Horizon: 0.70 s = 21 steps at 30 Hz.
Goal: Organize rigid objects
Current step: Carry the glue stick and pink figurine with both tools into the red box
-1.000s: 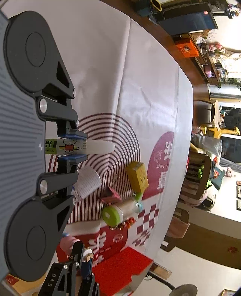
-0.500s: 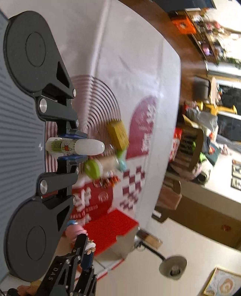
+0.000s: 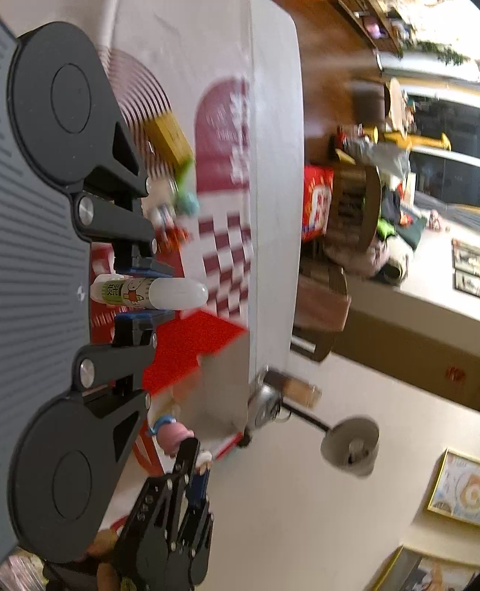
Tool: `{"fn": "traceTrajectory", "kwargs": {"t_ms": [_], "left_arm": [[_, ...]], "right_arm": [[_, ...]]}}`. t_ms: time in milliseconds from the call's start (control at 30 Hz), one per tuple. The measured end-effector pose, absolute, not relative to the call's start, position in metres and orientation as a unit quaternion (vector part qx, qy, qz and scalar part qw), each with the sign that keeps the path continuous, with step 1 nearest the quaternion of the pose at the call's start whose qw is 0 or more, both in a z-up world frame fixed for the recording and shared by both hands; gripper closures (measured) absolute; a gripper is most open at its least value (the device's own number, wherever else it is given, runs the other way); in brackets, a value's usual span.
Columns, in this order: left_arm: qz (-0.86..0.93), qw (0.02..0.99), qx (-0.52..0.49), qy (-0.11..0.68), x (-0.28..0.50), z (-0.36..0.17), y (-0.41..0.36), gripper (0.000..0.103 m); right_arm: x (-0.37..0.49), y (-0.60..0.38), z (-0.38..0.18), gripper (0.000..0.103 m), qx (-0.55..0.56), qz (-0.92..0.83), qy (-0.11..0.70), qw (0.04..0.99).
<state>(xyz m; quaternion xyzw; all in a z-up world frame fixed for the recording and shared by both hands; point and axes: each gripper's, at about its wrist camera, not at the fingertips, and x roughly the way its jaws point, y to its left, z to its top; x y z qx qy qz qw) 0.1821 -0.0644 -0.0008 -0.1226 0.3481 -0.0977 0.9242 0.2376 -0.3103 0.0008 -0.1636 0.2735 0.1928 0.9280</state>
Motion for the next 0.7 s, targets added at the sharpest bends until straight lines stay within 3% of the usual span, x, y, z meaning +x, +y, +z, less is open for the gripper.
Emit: {"fn": "traceTrajectory", "kwargs": {"t_ms": [433,700], "left_arm": [[-0.154,0.913,-0.099,0.364,0.264,0.015,-0.187,0.086],[-0.158,0.890,-0.072,0.422,0.309,-0.012,-0.241,0.086]], "right_arm": [[0.314,-0.411,-0.022,0.078,-0.146,0.174,0.309,0.924],[0.349,-0.437,-0.046,0.078,-0.141,0.199,0.338,0.909]]}}
